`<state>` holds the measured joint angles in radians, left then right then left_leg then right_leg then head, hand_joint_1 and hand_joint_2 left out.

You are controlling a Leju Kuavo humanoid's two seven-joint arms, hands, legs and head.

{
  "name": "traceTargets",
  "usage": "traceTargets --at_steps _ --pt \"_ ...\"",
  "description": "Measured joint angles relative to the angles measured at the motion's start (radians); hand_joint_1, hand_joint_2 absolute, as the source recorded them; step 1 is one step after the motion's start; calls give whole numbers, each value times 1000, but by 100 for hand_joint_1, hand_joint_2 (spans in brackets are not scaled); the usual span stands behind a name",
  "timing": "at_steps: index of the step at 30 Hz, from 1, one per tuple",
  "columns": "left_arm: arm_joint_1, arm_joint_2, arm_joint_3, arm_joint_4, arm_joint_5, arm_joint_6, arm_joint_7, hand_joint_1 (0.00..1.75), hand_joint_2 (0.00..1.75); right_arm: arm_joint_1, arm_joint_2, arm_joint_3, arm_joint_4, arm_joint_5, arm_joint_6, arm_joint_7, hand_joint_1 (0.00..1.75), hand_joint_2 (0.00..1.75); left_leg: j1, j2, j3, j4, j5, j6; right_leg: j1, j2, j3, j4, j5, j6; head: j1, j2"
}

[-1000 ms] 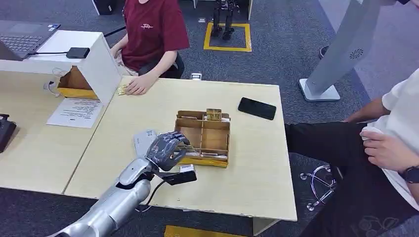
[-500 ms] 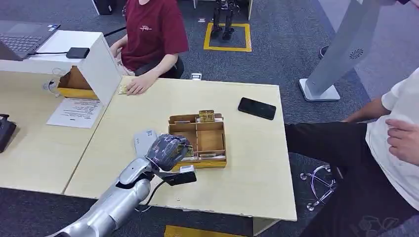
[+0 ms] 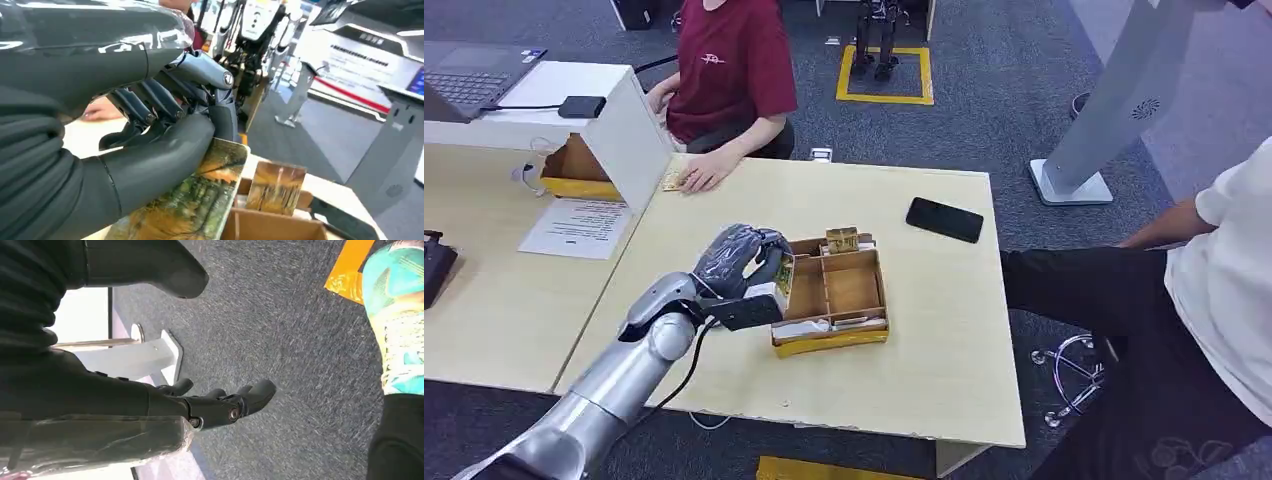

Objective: Pass the card to the sensor for recognition and then transmit it.

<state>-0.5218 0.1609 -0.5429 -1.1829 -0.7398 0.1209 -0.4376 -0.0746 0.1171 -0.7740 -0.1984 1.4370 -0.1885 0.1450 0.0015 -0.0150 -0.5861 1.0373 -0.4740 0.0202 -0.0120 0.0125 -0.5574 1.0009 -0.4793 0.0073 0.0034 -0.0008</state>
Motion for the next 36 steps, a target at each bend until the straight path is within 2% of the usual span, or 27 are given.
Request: traceTargets --at_steps 2,6,12,14,15,19,24,30,36 --pt "-32 29 4 -40 38 -33 24 175 175 0 0 -2 0 2 0 0 0 175 0 0 -1 0 1 1 0 0 -1 0 0 0 0 0" --pt "-179 97 47 -106 97 -135 72 175 175 0 0 -3 0 5 4 -5 0 175 0 0 -2 0 2 -1 0 0 -2 0 3 -1 0 0" --pt "-268 139 75 -130 85 -161 106 175 175 -1 0 -6 0 9 4 -10 0 175 0 0 -3 0 3 0 0 0 -3 0 3 -1 0 0" --pt "-322 141 81 -97 40 -147 146 175 175 -1 0 -6 0 19 4 -15 0 175 0 0 -4 0 4 0 0 0 -4 0 4 -1 0 0" --pt "-369 139 82 -50 4 -119 169 175 175 -2 0 -6 0 23 3 -17 0 175 0 0 -4 0 4 1 0 0 -4 0 4 -1 0 0" --pt "-460 133 82 74 -88 -51 209 175 175 -5 0 -6 0 29 0 -22 0 175 0 0 -4 0 5 1 0 1 -5 0 5 0 -1 0" --pt "-548 113 86 310 -156 38 219 175 175 -10 0 -6 0 42 3 -14 0 175 0 2 -4 0 6 1 0 2 -5 0 6 -1 -1 0" --pt "-597 76 88 515 -258 165 306 175 175 -12 0 -6 0 53 0 -18 0 175 0 1 -5 0 6 1 0 1 -5 0 6 -1 -1 0" --pt "-601 62 89 604 -281 193 319 175 175 -12 0 -6 0 57 2 -14 0 175 0 1 -5 0 6 1 0 1 -5 0 6 -1 -1 0"
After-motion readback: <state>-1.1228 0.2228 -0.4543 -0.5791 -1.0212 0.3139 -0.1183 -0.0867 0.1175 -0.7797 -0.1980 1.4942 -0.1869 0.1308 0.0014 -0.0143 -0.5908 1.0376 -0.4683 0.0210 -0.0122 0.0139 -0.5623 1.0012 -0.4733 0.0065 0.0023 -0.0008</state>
